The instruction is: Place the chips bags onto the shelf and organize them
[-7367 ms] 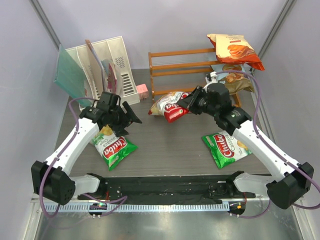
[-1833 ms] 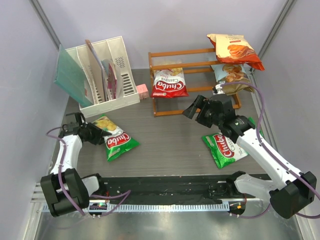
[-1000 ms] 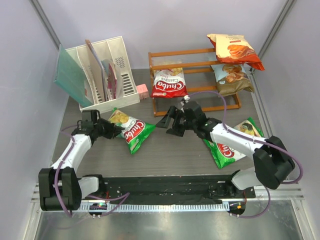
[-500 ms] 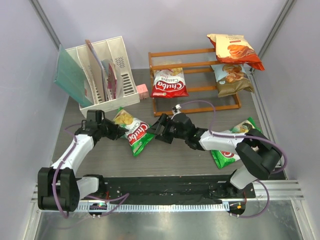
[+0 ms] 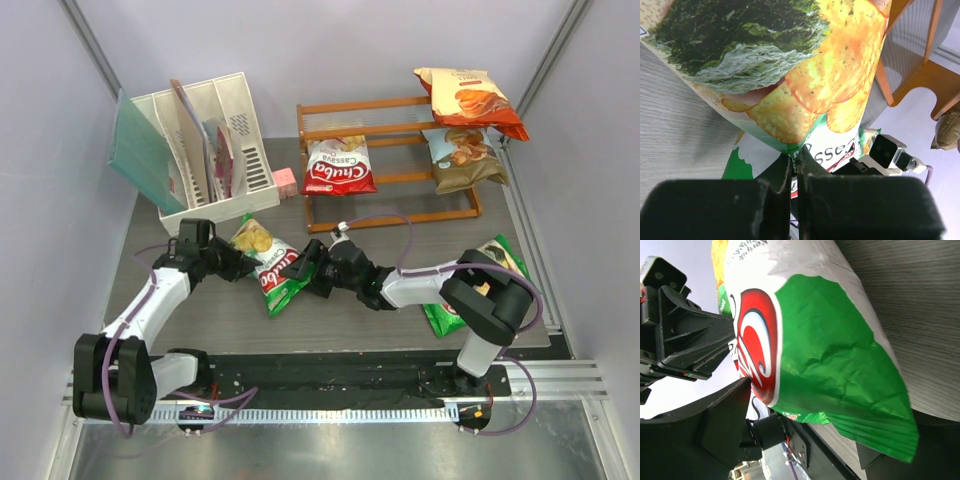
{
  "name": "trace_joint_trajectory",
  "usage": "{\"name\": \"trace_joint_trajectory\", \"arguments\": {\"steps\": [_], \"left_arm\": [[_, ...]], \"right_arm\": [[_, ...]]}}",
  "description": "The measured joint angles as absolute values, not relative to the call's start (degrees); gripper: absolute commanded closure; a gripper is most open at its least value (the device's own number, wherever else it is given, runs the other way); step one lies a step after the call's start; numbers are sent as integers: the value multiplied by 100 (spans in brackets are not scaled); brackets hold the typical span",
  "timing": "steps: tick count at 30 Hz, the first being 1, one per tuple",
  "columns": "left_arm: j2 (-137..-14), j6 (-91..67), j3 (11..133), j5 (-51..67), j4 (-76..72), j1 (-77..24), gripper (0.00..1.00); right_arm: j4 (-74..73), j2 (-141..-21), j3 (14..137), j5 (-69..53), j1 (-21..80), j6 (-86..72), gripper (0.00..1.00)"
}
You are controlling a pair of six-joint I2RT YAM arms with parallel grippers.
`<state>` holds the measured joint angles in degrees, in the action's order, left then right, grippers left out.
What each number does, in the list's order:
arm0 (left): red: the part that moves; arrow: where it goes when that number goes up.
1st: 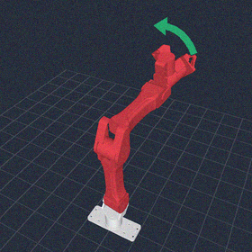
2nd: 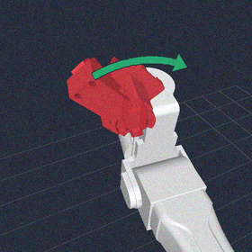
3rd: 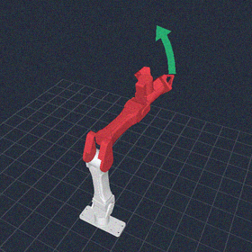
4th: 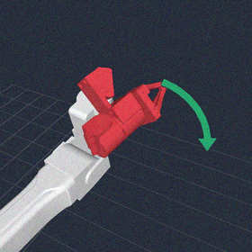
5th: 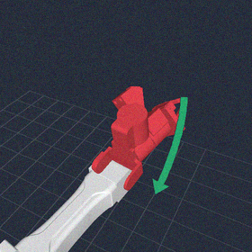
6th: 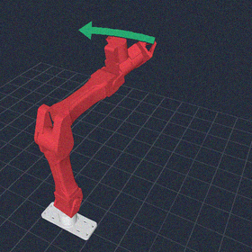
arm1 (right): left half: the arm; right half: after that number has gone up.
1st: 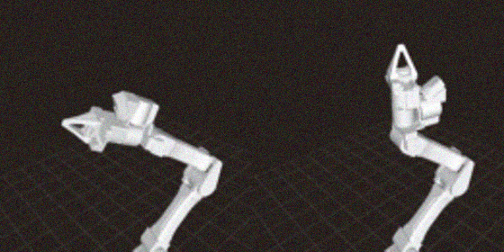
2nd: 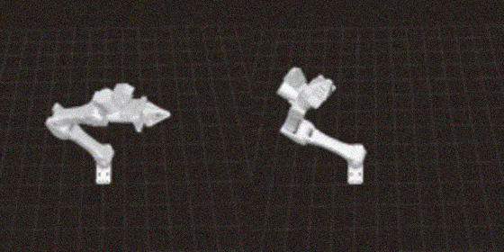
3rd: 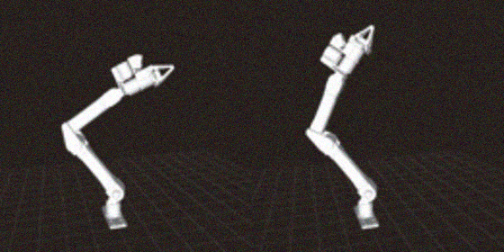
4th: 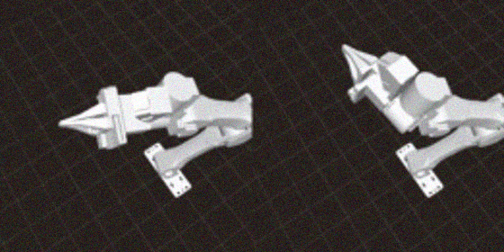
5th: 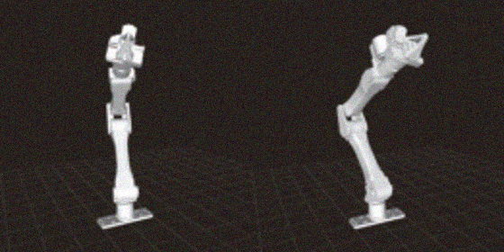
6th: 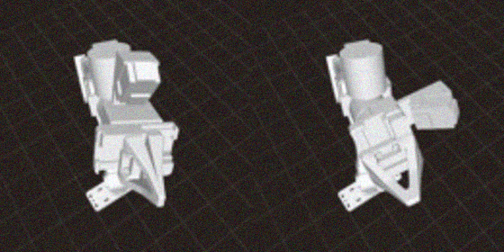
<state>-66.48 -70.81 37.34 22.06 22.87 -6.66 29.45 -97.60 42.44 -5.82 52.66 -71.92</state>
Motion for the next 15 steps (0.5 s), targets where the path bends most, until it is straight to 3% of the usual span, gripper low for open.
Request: {"name": "trace_joint_trajectory", "arguments": {"steps": [6, 9, 12, 13, 14, 15], "left_arm": [[-6490, -7004, 3721, 2191, 2440, -773, 100], [-6361, -6973, 3667, 2180, 2565, -819, 100], [-6278, -6849, 3634, 2176, 2759, -819, 100], [-6272, -6816, 3629, 2174, 2823, -819, 100], [-6272, -6779, 3625, 2169, 2873, -819, 100], [-6272, -6711, 3616, 2171, 2956, -819, 94]], "right_arm": [[3146, -9767, 4152, -353, 5352, -7194, 19], [3291, -9854, 4108, -318, 5380, -7216, 24], [3459, -10018, 4099, -301, 5408, -7238, 46], [3514, -10064, 4099, -296, 5419, -7240, 60], [3564, -10108, 4099, -285, 5426, -7255, 67], [3603, -10134, 4099, -283, 5430, -7238, 72]]}}
